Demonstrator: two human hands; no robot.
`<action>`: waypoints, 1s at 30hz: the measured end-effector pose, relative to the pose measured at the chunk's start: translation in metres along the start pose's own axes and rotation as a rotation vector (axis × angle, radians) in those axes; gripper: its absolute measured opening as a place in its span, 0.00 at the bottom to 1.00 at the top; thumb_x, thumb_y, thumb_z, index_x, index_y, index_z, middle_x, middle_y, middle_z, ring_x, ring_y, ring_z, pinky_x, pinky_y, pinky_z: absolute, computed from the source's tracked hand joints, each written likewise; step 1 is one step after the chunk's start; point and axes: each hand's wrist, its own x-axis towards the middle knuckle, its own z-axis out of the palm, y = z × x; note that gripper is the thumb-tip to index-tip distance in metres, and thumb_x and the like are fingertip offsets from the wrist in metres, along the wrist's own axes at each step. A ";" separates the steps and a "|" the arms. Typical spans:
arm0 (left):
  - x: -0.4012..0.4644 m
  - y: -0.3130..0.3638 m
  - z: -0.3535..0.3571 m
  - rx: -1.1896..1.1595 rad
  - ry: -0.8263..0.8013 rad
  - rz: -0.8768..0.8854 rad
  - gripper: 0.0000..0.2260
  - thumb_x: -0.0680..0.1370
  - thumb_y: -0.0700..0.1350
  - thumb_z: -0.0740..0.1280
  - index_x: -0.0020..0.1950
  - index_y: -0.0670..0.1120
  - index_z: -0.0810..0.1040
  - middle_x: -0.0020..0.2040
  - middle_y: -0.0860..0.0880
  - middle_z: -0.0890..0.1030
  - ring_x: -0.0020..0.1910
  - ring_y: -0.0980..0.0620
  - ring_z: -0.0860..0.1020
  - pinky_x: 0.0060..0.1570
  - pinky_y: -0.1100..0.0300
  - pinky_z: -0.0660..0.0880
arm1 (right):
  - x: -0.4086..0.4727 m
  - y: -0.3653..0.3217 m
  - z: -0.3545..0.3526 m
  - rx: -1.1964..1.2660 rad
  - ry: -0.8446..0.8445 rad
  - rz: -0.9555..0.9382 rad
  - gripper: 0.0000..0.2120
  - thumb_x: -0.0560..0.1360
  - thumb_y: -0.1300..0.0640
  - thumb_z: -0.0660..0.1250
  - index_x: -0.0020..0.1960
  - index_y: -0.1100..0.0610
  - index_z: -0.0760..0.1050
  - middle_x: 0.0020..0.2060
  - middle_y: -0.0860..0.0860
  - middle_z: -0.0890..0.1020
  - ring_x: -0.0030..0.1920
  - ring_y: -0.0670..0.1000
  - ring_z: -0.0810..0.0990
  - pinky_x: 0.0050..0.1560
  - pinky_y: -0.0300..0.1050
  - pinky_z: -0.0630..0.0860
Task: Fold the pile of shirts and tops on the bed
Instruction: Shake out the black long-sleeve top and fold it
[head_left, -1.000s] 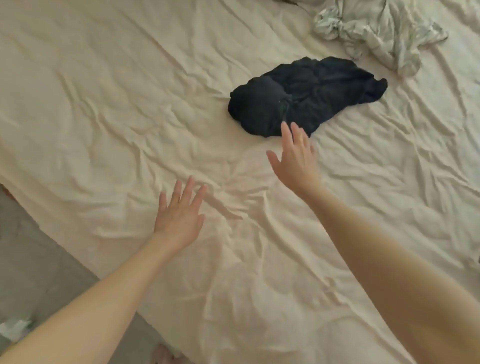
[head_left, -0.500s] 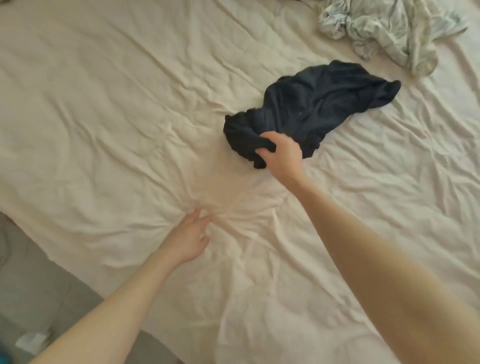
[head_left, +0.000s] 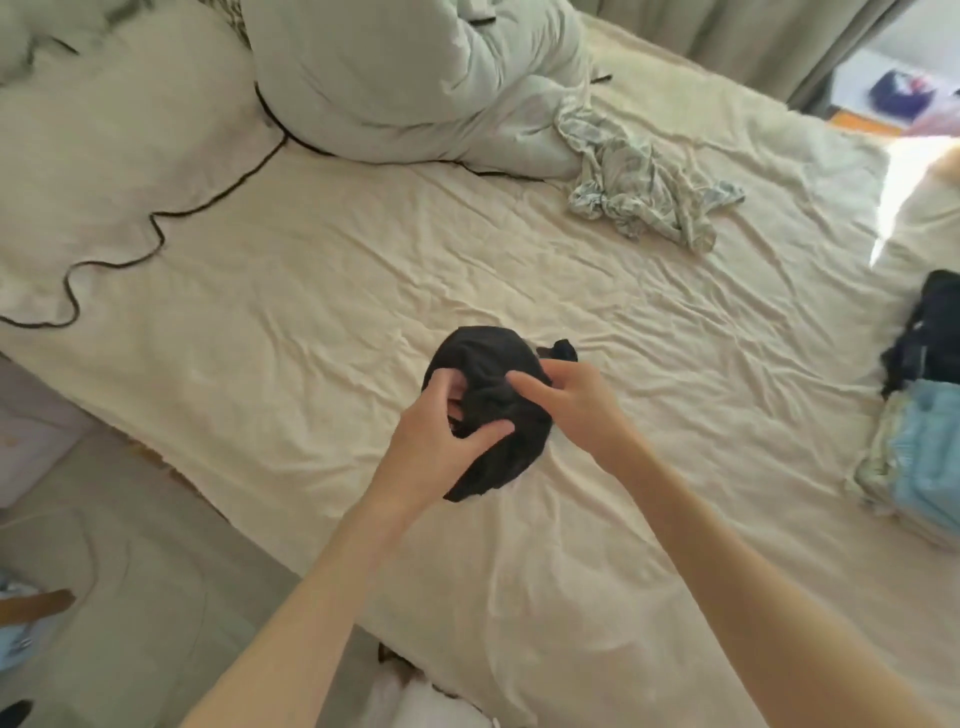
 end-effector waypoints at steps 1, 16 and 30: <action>-0.009 0.014 -0.011 -0.005 -0.057 0.016 0.20 0.69 0.52 0.74 0.55 0.54 0.69 0.49 0.61 0.77 0.48 0.63 0.77 0.47 0.67 0.75 | -0.013 -0.012 -0.002 0.036 0.028 -0.012 0.13 0.76 0.52 0.67 0.43 0.62 0.81 0.37 0.58 0.84 0.38 0.54 0.82 0.40 0.50 0.76; -0.069 0.179 -0.126 0.328 0.045 0.459 0.10 0.78 0.45 0.66 0.56 0.42 0.78 0.44 0.50 0.80 0.46 0.52 0.78 0.48 0.62 0.72 | -0.138 -0.158 -0.019 0.051 0.230 -0.236 0.28 0.74 0.39 0.63 0.43 0.67 0.76 0.34 0.55 0.76 0.35 0.52 0.74 0.39 0.45 0.68; -0.091 0.289 -0.151 -0.509 -0.053 0.279 0.09 0.82 0.40 0.57 0.47 0.42 0.75 0.46 0.45 0.77 0.46 0.52 0.76 0.45 0.60 0.77 | -0.180 -0.224 -0.101 -0.443 0.282 -0.375 0.02 0.74 0.57 0.69 0.45 0.55 0.77 0.42 0.53 0.80 0.44 0.54 0.79 0.49 0.48 0.74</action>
